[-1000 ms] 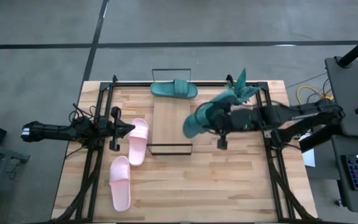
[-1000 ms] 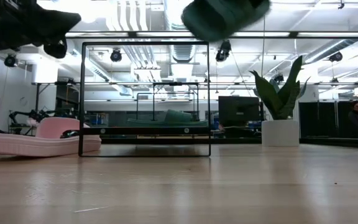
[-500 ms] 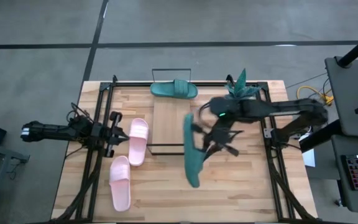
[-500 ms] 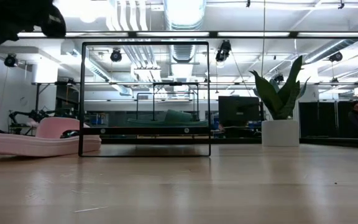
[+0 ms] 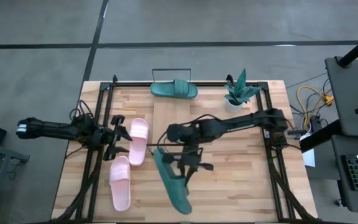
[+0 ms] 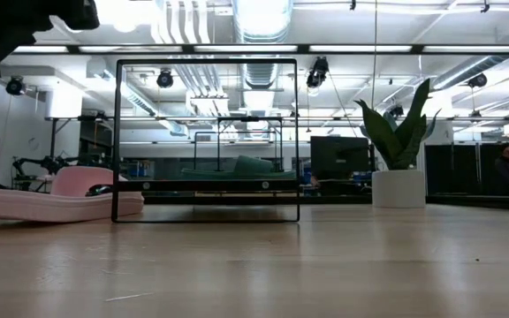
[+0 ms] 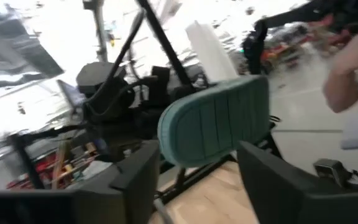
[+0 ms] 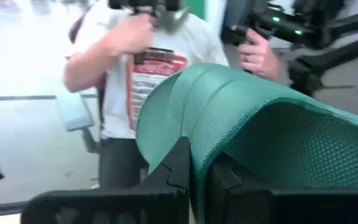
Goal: Pick and place slides into the shelf
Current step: Put the green slides on the shelf
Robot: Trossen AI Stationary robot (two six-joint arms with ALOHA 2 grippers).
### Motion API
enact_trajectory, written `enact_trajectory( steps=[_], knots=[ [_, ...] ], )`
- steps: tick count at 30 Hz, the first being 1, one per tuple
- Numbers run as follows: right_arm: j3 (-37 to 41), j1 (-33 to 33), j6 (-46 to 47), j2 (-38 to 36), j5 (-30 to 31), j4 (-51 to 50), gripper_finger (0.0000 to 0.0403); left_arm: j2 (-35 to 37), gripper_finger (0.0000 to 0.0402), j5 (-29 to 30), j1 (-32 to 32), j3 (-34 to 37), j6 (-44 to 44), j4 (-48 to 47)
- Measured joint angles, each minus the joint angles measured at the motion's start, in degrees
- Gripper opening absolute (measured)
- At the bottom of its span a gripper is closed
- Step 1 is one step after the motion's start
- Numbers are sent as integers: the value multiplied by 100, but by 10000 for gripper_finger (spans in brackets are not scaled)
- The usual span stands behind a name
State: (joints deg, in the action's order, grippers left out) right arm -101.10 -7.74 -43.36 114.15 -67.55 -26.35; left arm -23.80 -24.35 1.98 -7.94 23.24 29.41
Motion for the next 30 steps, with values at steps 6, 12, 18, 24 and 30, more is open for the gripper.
enact_trajectory(
  steps=[6, 12, 18, 24, 30],
  knots=[
    [-963, 24, -167, 672, -143, -536, 11, -680, 241, -248, 0, -341, 140, 11],
    [-1809, 11, -168, 1151, -161, -1095, 11, -1468, 242, -208, 2, -809, 178, 25],
    [-2028, 15, -188, 1239, -162, -1233, 11, -2019, 242, -83, 2, -1120, 594, 30],
    [-2000, 13, -190, 1222, -164, -1291, 11, -2342, 242, -73, 0, -1363, 631, 6],
    [-1994, 14, -274, 1224, -173, -1388, 11, -2754, 242, -694, 2, -1617, 713, 24]
  ],
)
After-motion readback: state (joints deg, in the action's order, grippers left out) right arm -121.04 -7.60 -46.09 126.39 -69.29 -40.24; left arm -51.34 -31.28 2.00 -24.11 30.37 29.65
